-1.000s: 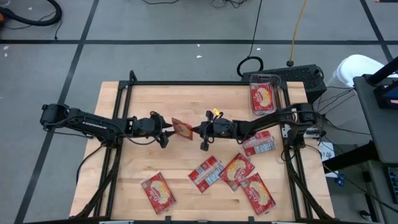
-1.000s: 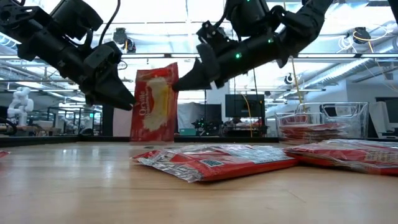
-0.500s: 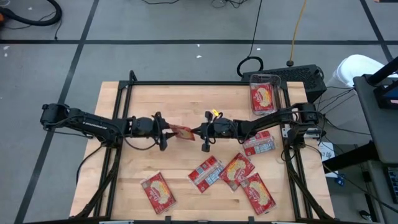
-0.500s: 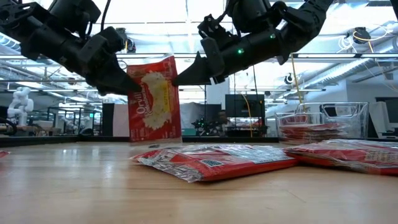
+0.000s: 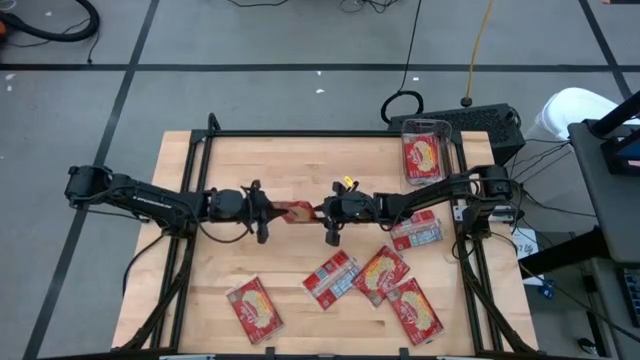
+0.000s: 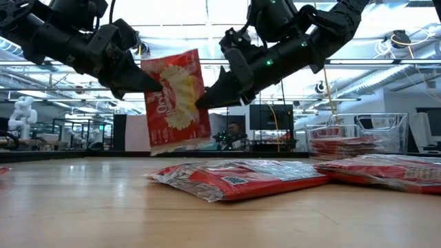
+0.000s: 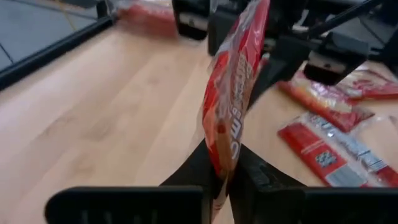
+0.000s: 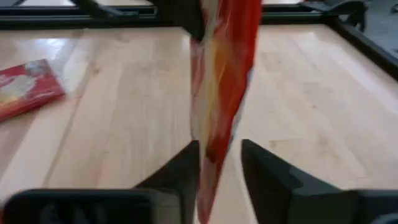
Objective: Sort popcorn bags into baskets
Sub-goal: Put the red popcorn bag into the transparent bin
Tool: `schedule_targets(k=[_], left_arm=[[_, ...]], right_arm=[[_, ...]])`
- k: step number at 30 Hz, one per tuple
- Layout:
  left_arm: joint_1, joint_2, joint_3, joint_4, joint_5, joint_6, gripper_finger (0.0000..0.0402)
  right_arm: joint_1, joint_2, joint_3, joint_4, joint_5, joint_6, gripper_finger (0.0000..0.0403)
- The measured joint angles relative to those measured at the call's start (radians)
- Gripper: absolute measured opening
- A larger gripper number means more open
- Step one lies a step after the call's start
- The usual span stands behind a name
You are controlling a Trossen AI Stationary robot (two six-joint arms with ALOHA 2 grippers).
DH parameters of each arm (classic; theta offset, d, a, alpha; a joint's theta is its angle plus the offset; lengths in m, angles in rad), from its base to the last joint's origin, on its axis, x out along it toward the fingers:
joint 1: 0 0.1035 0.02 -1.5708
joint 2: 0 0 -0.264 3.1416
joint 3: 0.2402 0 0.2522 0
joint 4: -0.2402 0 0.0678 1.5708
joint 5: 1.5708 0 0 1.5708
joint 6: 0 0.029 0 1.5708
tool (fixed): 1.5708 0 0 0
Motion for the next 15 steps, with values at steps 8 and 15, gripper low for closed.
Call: schedule_targets(k=[8,15], left_arm=[[0.000,0.000,0.000,0.054,-0.001,0.006,0.0034],[0.000,0.000,0.000,0.062,0.000,0.025,0.0029]], right_arm=[[-0.002,0.000,0.000,0.081,-0.011,-0.012,0.0179],[-0.005,0.000,0.000,0.095,-0.009,-0.045,0.0084]])
